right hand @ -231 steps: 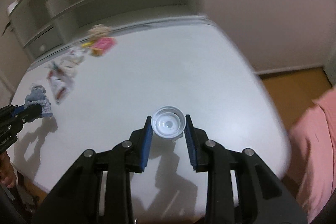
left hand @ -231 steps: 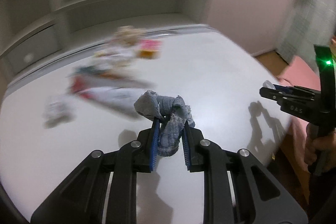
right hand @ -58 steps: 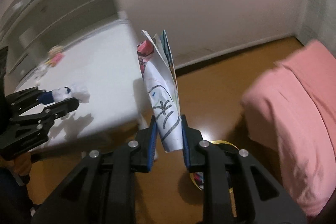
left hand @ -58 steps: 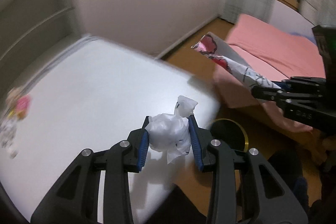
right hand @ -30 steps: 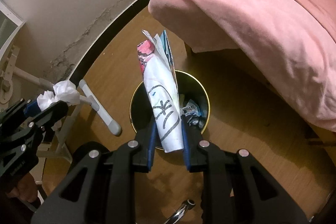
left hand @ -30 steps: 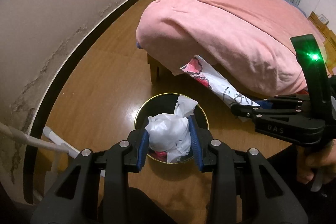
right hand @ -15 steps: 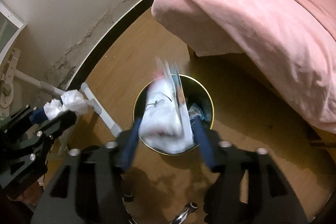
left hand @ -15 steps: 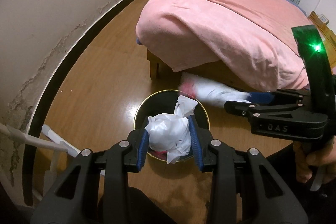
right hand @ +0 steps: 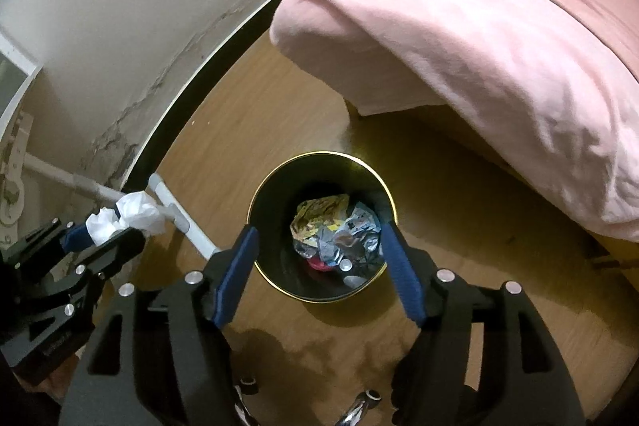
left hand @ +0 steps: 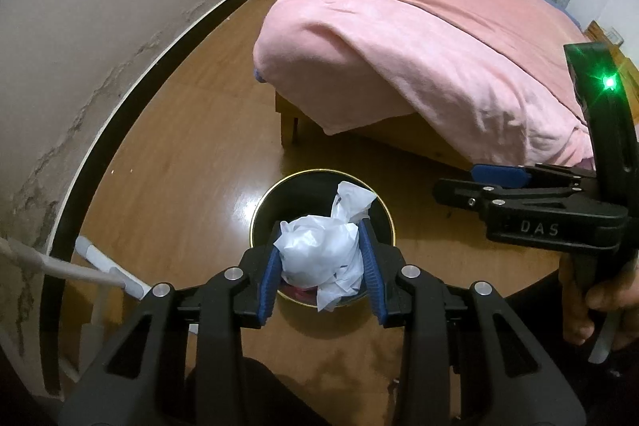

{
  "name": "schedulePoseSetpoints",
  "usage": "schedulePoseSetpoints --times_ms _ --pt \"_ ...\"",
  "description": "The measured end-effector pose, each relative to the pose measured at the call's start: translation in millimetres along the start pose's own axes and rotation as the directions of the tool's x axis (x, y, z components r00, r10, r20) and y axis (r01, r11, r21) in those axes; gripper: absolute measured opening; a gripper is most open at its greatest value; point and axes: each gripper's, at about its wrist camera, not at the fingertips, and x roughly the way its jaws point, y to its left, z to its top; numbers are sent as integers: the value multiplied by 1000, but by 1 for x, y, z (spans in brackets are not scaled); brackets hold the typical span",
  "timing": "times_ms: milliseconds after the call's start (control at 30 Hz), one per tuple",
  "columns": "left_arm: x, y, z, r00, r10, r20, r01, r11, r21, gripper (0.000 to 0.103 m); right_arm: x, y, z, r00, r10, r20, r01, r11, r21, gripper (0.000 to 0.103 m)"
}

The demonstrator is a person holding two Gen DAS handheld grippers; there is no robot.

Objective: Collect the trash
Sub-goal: 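Grasp the white mask with the right tool while the left tool grasps the white tape ring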

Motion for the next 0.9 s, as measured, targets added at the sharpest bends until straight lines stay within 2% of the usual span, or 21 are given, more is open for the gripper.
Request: schedulePoseSetpoints --times_ms 33,67,100,133,333,500,600,667,800,900 --pt "1 -3 3 1000 5 2 -5 1000 14 40 -1 -2 0 1000 -3 5 3 1000 8 66" --pt "1 -5 5 1000 6 2 -6 1000 23 48 -3 -5 0 1000 -7 11 7 1000 22 66" --pt "0 -7 7 1000 7 3 -7 1000 28 62 -5 -7 0 1000 -9 16 8 999 31 66" --pt "-1 -9 9 1000 10 12 -11 1000 29 67 -6 -9 0 1000 -10 21 9 999 38 66" --pt "-11 -18 14 999 14 35 -16 999 51 70 -10 -16 0 999 -17 30 15 998 58 67" --pt "-38 -21 13 997 46 70 -50 997 59 83 -15 -9 -1 999 -34 37 33 999 34 73" --pt "-76 -21 10 986 107 128 -118 990 80 91 -34 9 1 995 -48 82 50 999 -17 77" --pt "-109 -14 6 976 137 172 -151 986 69 92 -49 24 6 993 -40 112 46 998 -50 78" --pt "-175 19 -8 951 195 240 -198 980 -12 93 -88 81 13 984 15 180 17 984 -175 78" --pt "-224 66 -30 921 298 249 -276 954 -120 93 -112 137 16 975 83 205 -20 957 -289 78"
